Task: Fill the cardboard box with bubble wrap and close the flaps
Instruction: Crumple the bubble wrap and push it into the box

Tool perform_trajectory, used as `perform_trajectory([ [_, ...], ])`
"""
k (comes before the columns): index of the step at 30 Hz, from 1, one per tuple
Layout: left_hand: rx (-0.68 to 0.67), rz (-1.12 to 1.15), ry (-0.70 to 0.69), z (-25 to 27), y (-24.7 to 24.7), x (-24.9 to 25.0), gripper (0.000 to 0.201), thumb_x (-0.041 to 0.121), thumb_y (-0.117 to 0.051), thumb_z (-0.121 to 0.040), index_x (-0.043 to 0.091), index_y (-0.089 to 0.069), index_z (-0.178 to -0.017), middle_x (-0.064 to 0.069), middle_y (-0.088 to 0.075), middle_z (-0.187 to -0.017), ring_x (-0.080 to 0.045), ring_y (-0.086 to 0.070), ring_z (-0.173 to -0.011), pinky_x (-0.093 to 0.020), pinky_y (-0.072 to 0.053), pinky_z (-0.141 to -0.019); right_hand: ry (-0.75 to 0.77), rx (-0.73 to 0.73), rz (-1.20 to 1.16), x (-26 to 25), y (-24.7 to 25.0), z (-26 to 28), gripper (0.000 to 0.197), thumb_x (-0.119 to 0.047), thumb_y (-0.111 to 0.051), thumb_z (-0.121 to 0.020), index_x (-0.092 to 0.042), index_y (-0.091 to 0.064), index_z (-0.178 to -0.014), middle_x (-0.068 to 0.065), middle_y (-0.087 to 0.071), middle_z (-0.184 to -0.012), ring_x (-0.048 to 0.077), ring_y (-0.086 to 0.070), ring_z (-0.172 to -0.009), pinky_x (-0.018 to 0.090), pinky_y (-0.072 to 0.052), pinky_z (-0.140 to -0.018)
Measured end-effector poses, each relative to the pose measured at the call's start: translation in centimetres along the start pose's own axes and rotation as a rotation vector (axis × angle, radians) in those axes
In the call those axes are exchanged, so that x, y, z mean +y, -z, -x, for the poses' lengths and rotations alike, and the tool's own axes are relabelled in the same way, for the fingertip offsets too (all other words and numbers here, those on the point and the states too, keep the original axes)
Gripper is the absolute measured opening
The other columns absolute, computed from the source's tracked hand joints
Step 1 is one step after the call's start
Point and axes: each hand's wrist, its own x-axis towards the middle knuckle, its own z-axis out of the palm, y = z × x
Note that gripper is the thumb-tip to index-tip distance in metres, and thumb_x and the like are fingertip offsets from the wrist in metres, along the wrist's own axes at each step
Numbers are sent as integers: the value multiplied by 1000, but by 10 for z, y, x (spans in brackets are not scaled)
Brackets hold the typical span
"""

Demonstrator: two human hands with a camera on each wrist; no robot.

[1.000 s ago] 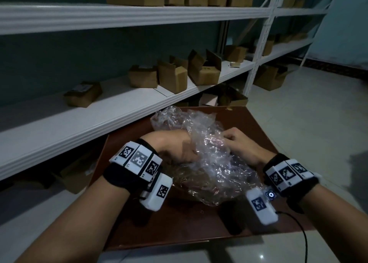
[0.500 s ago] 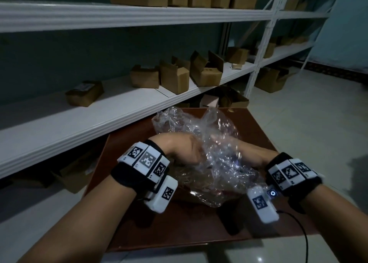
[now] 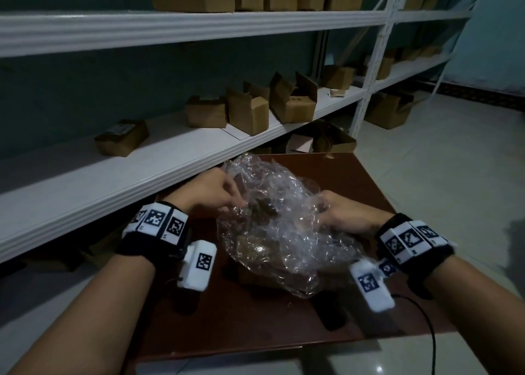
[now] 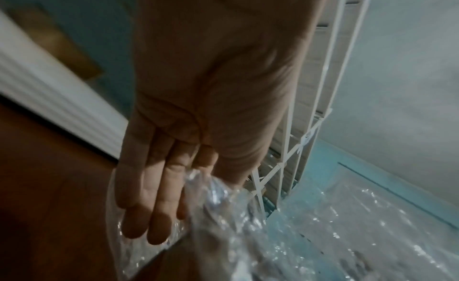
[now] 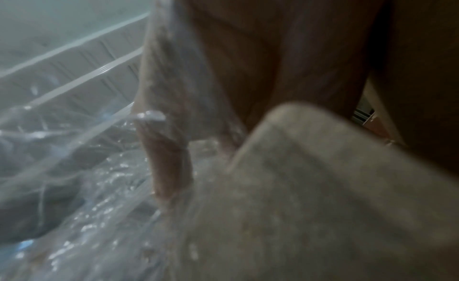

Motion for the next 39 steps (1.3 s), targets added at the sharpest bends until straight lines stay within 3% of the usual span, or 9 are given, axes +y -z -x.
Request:
perform_trajectory([
  [3, -37, 105, -34, -2, -7, 1, 12, 22, -86, -80, 14, -79, -86, -10, -78, -91, -17, -70, -76, -26, -58, -68, 3, 5, -3, 1, 0, 4, 23, -6, -64, -97, 16, -66, -104, 25, -65, -81, 17, -58, -58, 16, -44, -50],
  [9, -76, 219, -82, 3, -2, 8, 56, 57, -74, -63, 15, -77, -99, -4, -78, -96, -14, -75, -82, -27, -61, -75, -38, -14, -75, 1, -1, 5, 17, 1, -54, -98, 6, -64, -110, 9, -62, -82, 3, -60, -58, 14, -48, -53],
  [13, -198, 215, -102, 3, -10, 16, 45, 49, -79, -74, 19, -72, -108, -3, -71, -117, -15, -68, -104, -26, -57, -82, -40, -9, -87, 0, -3, 5, 19, -7, -58, -96, -8, -70, -111, 24, -67, -102, 19, -64, -76, 22, -53, -64],
  [17, -191, 118, -142, 3, -12, 21, 41, 39, -89, -73, 27, -70, -107, 6, -69, -117, -17, -64, -112, -39, -52, -96, -85, 23, -49, 1, -5, 4, 25, -5, -56, -98, 10, -63, -117, 36, -63, -110, 29, -58, -87, 22, -50, -68],
  [20, -208, 69, -112, 0, -12, 18, 33, 16, -79, -87, 24, -67, -117, 2, -69, -116, -19, -65, -108, -38, -55, -89, -85, 9, -17, 4, -3, 1, 27, -10, -58, -95, 13, -62, -110, 37, -60, -112, 30, -57, -89, 29, -50, -74],
  [26, -142, -1, -77, 3, -7, 11, 53, 2, -85, -79, 25, -60, -120, -1, -64, -115, -16, -68, -94, -31, -61, -74, -168, 3, 68, -3, -2, 3, 38, -2, -50, -101, -18, -67, -71, -14, -72, -69, -6, -64, -63, 13, -48, -65],
  [30, -68, -55, -172, 5, -17, 15, 72, 7, -95, -64, 31, -60, -122, 5, -63, -121, -18, -66, -106, -43, -61, -89, -205, -74, 197, -4, -4, 1, 31, -30, -52, -102, -5, -70, -96, 11, -72, -99, 24, -69, -96, 35, -57, -92],
  [34, -116, -190, -175, 4, -26, 17, 66, 4, -90, -71, 30, -57, -122, 1, -63, -122, -18, -64, -109, -37, -61, -87, -232, -140, 179, -17, -5, 5, 36, -12, -39, -108, 1, -51, -139, 0, -52, -133, 19, -52, -126, 3, -47, -85],
  [39, -109, -236, -257, 3, -28, 16, 71, -1, -85, -73, 23, -57, -133, -1, -62, -129, -19, -61, -119, -37, -55, -98, -240, -92, 176, -13, 0, 0, 40, -5, -37, -107, 10, -42, -144, 19, -45, -149, 31, -44, -139, 5, -43, -83],
])
